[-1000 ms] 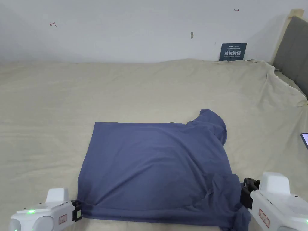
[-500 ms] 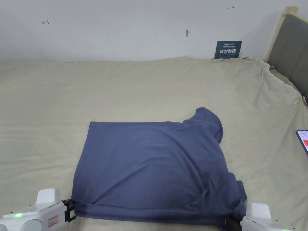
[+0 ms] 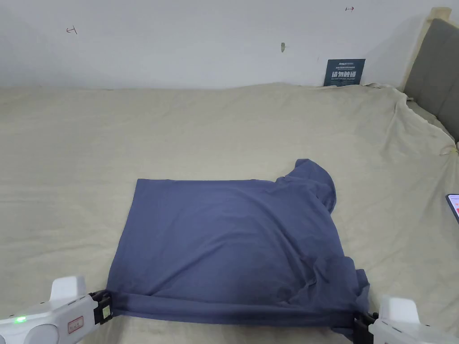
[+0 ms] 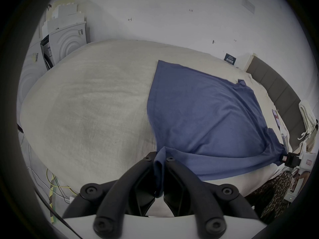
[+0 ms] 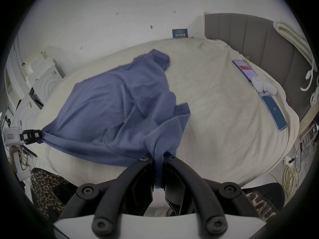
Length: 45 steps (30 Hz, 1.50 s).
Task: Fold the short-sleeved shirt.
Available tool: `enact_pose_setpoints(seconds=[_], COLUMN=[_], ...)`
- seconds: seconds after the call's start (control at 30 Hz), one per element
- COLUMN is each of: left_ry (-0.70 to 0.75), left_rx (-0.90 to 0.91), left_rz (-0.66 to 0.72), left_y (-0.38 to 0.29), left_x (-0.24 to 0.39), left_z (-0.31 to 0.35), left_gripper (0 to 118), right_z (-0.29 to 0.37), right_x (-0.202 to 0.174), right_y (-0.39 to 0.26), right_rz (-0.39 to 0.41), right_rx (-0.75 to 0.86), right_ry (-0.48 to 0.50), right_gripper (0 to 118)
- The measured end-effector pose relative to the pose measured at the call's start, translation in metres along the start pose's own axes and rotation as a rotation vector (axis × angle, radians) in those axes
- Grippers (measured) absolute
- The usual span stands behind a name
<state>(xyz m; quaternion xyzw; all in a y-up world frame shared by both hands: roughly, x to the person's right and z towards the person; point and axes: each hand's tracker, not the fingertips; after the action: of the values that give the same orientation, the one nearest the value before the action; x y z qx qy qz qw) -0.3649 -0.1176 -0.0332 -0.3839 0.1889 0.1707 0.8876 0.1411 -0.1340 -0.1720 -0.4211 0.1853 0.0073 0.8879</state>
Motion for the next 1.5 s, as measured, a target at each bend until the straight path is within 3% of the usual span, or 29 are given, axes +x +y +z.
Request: enact_pose_setpoints(seconds=[0.33,0.67,1.07,1.27,1.33,1.37,1.4,1.47,1.5], left_ry=[-0.027,-0.001,0.089,0.098,0.081,0.078,0.068,0.068,0.065], left_rx=[0.088,0.065,-0.092,-0.131,-0.143,-0.137,-0.123,-0.064,-0.034], left_rz=[0.017,-0.033,-0.115,-0.059,-0.058,-0.053,-0.048,-0.009,0.002], left_y=[0.048,0.096,0.105,0.116,0.119,0.118,0.118,0.122,0.123], left_x=[0.008,0.019,0.025,0.030,0.032,0.031,0.031,0.033,0.034], left_z=[-0.004,-0.069,-0.157,-0.142,-0.137,-0.141,-0.138,-0.121,-0.113], left_gripper=[5,5,4,6,24,39,66,94,102], right_z=[-0.001,-0.077,-0.170,-0.169,-0.156,-0.149,-0.140,-0.123,-0.113], right_x=[-0.001,0.005,0.011,0.002,-0.005,-0.009,-0.013,-0.012,-0.015], right_y=[0.074,0.133,0.144,0.141,0.143,0.144,0.146,0.153,0.156], right_rz=[0.002,0.022,-0.006,-0.013,-0.007,-0.005,0.001,0.021,0.027], right_rx=[0.089,0.027,-0.116,-0.130,-0.128,-0.116,-0.091,-0.017,0.010], right_ry=[0.030,0.010,-0.053,-0.064,-0.066,-0.066,-0.075,-0.069,-0.064], right_gripper=[8,8,8,8,10,16,36,75,86])
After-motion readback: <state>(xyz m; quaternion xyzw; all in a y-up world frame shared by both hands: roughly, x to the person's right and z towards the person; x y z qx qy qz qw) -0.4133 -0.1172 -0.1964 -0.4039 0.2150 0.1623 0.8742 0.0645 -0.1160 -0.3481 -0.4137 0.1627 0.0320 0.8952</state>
